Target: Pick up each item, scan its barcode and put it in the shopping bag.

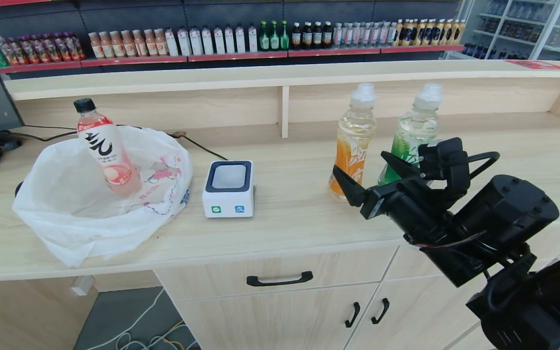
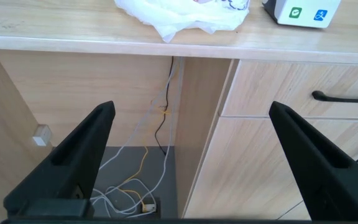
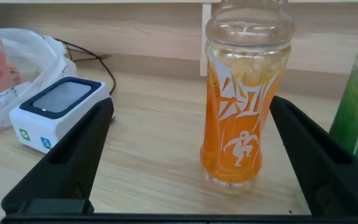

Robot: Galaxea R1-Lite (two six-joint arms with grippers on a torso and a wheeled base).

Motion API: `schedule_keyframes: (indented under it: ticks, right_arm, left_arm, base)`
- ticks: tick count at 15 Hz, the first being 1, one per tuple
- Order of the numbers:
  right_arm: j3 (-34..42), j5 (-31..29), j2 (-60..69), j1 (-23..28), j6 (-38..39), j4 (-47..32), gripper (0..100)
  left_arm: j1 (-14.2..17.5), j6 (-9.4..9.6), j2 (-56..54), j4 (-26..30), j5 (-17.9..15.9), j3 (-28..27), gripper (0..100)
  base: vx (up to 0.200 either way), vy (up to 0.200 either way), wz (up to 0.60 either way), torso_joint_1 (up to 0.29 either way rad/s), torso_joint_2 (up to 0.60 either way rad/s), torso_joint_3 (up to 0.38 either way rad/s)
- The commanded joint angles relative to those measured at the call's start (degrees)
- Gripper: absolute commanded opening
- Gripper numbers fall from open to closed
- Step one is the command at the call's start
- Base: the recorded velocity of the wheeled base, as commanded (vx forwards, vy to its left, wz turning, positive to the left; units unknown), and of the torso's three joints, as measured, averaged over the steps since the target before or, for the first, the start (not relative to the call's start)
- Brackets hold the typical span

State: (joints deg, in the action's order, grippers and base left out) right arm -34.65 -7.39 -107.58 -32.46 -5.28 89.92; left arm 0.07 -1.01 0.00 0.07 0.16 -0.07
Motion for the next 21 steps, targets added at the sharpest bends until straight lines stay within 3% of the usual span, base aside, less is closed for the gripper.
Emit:
schedule_keyframes:
  ticks: [1,3,6,16,21]
  right_arm:
    - [-3.67,-0.43,-0.52,1.00,-0.26,-1.50,100]
    - [-8.77,-4.21,-0.17,1.00,-0.17,-9.67,100]
    - [-15.45,-6.06,-1.84,1.09,0.09,-15.56,100]
    - [-15.72,-9.14,-5.36,1.09,3.34,-15.74,100]
    - [-21.60,-10.72,-10.46,1.26,3.17,-15.74,100]
  left_arm:
    - [0.01,0.13,0.00,0.01,0.02,-0.01,100]
    - [0.01,0.05,0.00,0.01,0.02,0.07,100]
    - [0.01,-0.04,0.00,0.01,0.02,-0.01,100]
    - [0.01,-0.13,0.00,0.01,0.02,0.07,100]
    - [0.01,-0.13,0.00,0.01,0.02,0.07,100]
  base:
    - [0.000,0.000,0.00,0.000,0.00,0.000]
    - [0.000,0.000,0.00,0.000,0.00,0.000]
    - [0.000,0.000,0.00,0.000,0.00,0.000]
    - [0.000,0.000,0.00,0.000,0.00,0.000]
    - [0.000,0.000,0.00,0.000,0.00,0.000]
